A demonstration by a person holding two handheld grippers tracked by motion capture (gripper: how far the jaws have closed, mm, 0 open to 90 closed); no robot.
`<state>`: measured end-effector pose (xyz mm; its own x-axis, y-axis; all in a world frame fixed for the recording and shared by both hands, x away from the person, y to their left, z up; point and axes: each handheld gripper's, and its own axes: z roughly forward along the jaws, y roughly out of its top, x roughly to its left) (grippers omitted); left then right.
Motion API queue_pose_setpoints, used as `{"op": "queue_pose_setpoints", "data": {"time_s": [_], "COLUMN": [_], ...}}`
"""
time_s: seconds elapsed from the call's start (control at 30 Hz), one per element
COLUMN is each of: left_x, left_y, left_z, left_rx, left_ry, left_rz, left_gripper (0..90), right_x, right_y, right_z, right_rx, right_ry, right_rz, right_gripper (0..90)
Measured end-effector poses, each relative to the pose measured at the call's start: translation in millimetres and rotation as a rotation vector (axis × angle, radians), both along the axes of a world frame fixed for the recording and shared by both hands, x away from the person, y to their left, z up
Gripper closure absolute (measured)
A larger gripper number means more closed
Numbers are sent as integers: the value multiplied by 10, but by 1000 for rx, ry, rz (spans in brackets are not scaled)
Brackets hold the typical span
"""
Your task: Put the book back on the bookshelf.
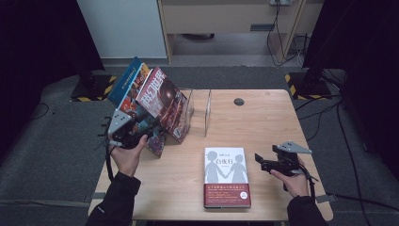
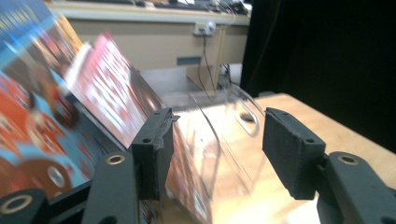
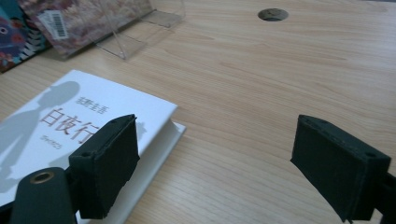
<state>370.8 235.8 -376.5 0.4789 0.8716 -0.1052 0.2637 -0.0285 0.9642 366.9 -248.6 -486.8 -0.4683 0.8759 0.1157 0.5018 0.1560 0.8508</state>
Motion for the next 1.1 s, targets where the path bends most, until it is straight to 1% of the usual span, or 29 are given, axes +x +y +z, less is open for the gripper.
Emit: {"op": "queue_pose_setpoints", "data": {"time_s": [0.07, 0.1, 0.13, 0.2, 0.27, 0.33, 0.37, 0.43, 0.5, 0.57, 0.63, 0.73, 0.77, 0.83, 0.9, 0.93, 0.97, 1.0, 1.03, 1.07, 1.1], "left_x": [-38, -55, -76, -116, -156, -186, -197, -208, -225, -240, -253, -269, -273, -286, -296, -298, -298, -295, -289, -288, -283], "left_y": [-25, -40, -62, -116, -175, -225, -250, -293, -323, -351, -362, -364, -366, -367, -368, -366, -367, -372, -383, -388, -392], "left_z": [-97, -155, -214, -334, -462, -590, -651, -752, -829, -884, -919, -969, -979, -999, -1033, -1057, -1082, -1105, -1126, -1139, -1152], "left_rx": [16, 12, 18, 52, 80, 89, 98, 131, 144, 151, 157, 139, 137, 135, 116, 109, 105, 108, 129, 127, 126], "left_ry": [26, 45, 60, 87, 111, 142, 155, 178, 188, 202, 205, 212, 220, 218, 233, 242, 250, 260, 267, 266, 271], "left_rz": [-13, -29, -38, -54, -79, -107, -114, -127, -136, -150, -156, -169, -175, -180, -188, -195, -201, -205, -205, -205, -209], "left_gripper": [425, 424, 421, 413, 409, 404, 399, 395, 382, 376, 371, 357, 352, 342, 333, 332, 331, 329, 323, 321, 319], "right_x": [-13, -17, -22, -33, -42, -48, -49, -56, -64, -73, -79, -88, -88, -90, -92, -95, -91, -88, -91, -91, -90], "right_y": [43, 59, 78, 114, 145, 177, 192, 228, 260, 287, 311, 357, 369, 408, 445, 465, 480, 495, 507, 520, 526], "right_z": [16, 20, 23, 23, 18, 9, -1, -20, -37, -49, -67, -97, -107, -126, -153, -168, -183, -195, -206, -220, -229], "right_rx": [14, 15, 17, 25, 22, 24, 17, 15, 23, 24, 21, 20, 14, 23, 18, 18, 9, 7, 2, 8, 5], "right_ry": [3, 6, 10, 18, 24, 33, 31, 40, 49, 51, 59, 82, 88, 100, 113, 128, 136, 144, 151, 162, 163], "right_rz": [6, 14, 20, 27, 34, 43, 49, 61, 66, 72, 77, 90, 96, 96, 104, 107, 115, 117, 119, 119, 124], "right_gripper": [147, 150, 152, 156, 162, 164, 166, 166, 167, 171, 174, 177, 178, 182, 186, 186, 186, 187, 191, 193, 193]}}
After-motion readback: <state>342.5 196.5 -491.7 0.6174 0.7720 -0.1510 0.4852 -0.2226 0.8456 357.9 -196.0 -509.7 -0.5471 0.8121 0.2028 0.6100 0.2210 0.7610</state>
